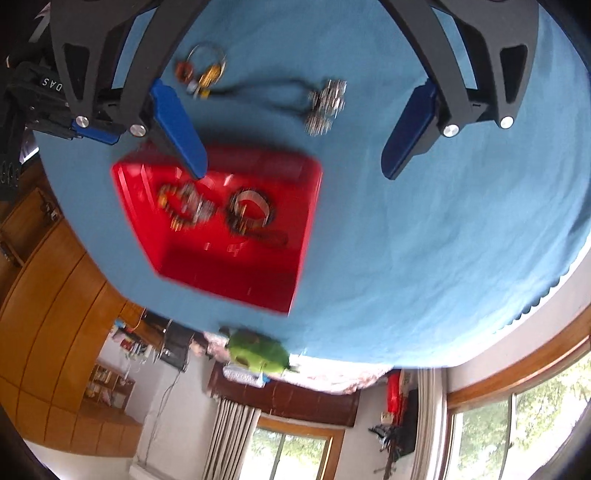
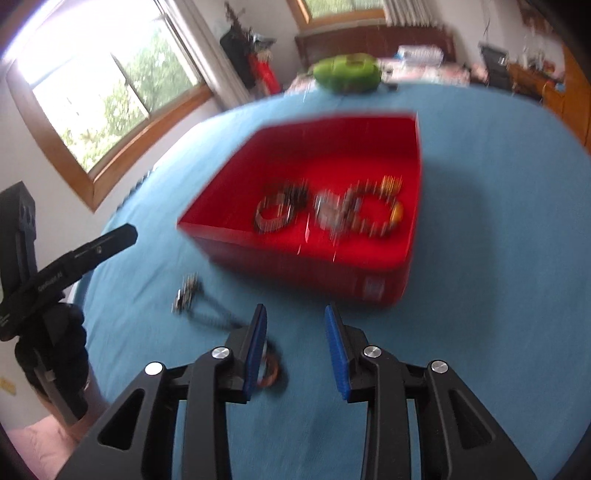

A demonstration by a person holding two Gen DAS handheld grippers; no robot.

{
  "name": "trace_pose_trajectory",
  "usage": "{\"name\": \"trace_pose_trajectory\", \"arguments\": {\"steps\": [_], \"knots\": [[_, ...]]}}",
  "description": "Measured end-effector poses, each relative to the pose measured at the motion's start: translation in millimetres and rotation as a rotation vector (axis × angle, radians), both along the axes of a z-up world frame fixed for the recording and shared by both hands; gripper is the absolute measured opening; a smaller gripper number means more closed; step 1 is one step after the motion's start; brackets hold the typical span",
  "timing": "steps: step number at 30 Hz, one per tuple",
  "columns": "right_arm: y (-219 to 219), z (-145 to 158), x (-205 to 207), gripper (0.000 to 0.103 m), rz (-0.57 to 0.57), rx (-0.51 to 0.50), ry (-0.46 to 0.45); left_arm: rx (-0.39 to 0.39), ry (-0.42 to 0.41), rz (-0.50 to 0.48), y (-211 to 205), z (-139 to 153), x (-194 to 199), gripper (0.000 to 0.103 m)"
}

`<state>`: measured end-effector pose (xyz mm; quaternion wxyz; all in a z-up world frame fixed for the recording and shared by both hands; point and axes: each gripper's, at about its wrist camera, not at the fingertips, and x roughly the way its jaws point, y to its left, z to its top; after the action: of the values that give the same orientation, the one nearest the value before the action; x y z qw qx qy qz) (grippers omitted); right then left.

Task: Organize jewelry
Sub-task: 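Move both tools back to the cord pendant and red wooden ring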

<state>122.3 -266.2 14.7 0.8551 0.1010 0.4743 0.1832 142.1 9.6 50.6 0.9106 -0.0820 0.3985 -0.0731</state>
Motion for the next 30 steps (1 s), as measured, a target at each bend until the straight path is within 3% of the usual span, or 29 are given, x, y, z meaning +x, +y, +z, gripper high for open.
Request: {"name": "trace_pose_trajectory", "arguments": {"steps": [4,9,18,30], "knots": [[5.6,-20.3,-11.7,0.033,0.024,0.0,0.062,-0.006,0.08,-0.003,2.0,-30.6,-12.9,0.095],[10.1,-38.3,-17.1,0.032,0.041,0.025,0.119,0.039,0.118,-0.01,-3.6,-51.6,-26.9,0.095],[17.5,-44.4,-14.7,0.024,0.041,0.024,0.149,0.113,0.138,-0.043,-14.9,-59.1,-40.7,0.095],[35.5,-50.6,-5.4,0.022,0.062,0.016,0.181,0.1,0.136,-0.021,-5.0,-55.9,-50.7,0.095]]}}
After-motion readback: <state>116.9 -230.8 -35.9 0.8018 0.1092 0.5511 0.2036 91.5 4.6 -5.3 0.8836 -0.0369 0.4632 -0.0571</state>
